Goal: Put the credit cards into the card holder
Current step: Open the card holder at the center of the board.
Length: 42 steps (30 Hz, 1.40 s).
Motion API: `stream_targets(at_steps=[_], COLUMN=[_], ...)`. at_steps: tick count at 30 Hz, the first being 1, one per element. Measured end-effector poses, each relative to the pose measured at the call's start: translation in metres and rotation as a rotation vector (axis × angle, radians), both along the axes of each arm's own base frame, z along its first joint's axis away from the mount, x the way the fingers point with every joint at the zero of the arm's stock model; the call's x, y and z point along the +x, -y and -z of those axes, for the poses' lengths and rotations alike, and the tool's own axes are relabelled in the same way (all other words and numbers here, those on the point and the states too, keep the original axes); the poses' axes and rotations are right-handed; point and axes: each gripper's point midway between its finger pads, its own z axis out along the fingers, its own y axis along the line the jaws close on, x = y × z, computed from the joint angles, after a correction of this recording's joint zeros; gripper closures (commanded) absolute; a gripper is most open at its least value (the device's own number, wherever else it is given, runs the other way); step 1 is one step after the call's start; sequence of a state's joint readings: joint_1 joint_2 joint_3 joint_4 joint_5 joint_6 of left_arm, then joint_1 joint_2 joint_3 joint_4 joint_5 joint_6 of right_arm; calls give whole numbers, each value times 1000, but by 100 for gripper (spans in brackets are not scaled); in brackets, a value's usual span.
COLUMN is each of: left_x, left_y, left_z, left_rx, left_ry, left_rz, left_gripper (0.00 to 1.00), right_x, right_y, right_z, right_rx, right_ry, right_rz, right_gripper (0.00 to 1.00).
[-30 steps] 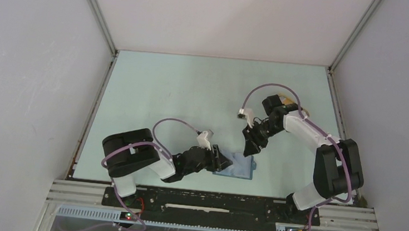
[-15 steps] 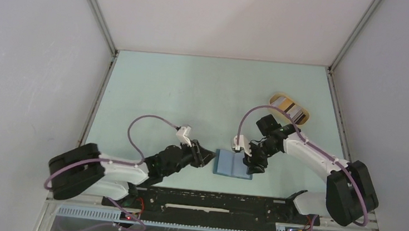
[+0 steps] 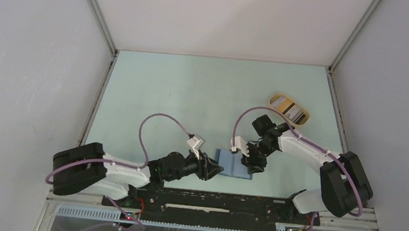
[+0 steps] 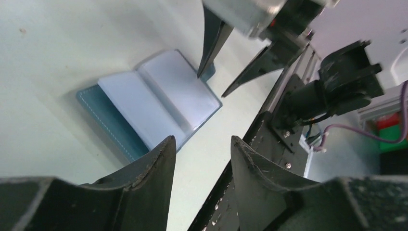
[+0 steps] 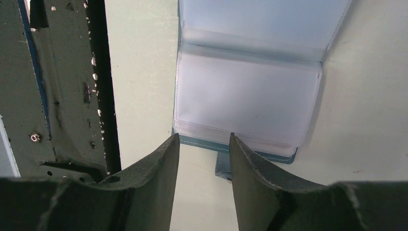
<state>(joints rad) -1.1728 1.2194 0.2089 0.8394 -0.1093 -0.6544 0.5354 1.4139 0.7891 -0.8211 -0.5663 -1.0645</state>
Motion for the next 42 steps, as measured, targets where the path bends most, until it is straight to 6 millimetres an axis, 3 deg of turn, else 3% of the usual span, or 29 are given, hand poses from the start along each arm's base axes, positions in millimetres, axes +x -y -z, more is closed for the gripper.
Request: stream_targets(at_steps=[6, 12, 17, 25, 42], left_x=[-7, -4, 6, 9, 10], left_y=[22, 50, 53, 45, 50], left_z=[22, 10, 28, 67, 70], left_rx=[77, 61, 129, 248, 257], left_ry=[22, 44, 24, -13, -16], left_rz=[60, 68, 16, -6, -6], left_gripper=[43, 44, 46, 45, 44], right_x=[5, 28, 39, 37, 35], right_y=[6, -5, -12, -11, -2], right_z=[-2, -37, -57, -31, -8], right_rx=[8, 121, 187, 84, -85], right_ry=[-23, -148, -314, -620, -744], right_rz=[51, 245, 456, 648, 724], right_gripper=[49, 51, 51, 51, 49])
